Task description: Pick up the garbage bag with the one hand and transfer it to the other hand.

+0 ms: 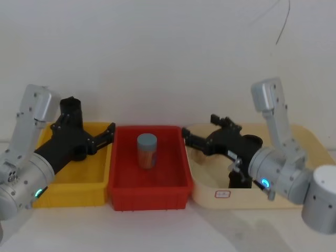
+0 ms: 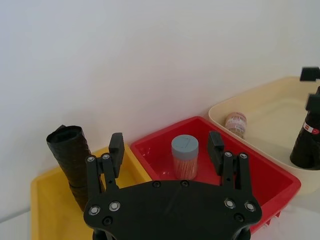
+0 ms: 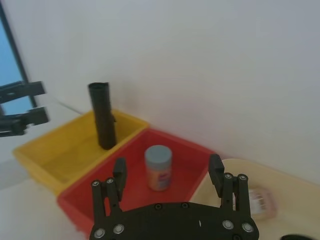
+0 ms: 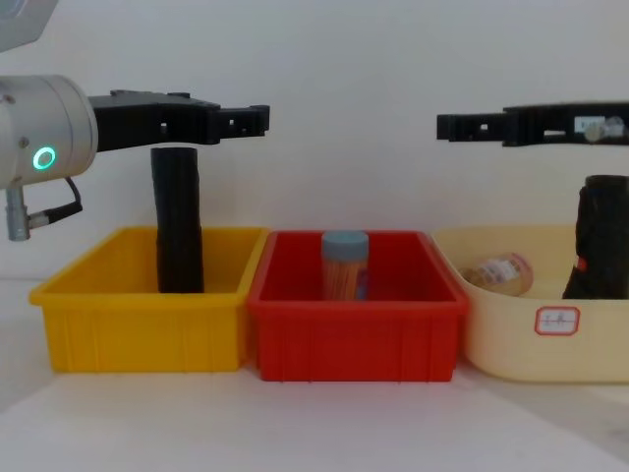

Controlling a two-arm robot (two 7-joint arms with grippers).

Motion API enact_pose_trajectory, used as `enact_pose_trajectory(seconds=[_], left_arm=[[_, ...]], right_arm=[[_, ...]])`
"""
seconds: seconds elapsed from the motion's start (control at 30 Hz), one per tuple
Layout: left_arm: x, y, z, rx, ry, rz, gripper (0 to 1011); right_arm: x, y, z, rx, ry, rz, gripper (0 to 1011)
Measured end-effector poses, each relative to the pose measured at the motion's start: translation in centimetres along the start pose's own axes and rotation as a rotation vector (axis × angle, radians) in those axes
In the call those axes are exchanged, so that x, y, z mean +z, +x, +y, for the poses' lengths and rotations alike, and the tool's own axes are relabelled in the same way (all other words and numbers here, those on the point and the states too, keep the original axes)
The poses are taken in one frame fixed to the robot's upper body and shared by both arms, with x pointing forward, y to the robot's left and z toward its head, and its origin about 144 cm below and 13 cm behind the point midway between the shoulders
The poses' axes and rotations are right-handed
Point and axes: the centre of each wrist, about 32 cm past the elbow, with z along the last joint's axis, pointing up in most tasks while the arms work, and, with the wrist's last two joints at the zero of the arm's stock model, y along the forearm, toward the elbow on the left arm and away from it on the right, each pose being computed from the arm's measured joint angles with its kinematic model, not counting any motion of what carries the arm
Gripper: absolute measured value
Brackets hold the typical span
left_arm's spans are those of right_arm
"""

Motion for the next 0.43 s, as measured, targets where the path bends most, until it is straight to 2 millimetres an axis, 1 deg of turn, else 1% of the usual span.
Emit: enact_pose_trajectory(seconds=[0.17, 0.43], left_arm=[[0.0, 0.0, 0.0, 0.0, 0.0, 0.0, 1001], [0.0, 0.0, 0.0, 0.0, 0.0, 0.0, 1002]], right_arm=[[-1.2, -1.4, -0.9, 0.02, 0.024, 0.032, 999], [-2.0, -2.5, -1.6, 0.034, 0.042, 0.058, 1000]])
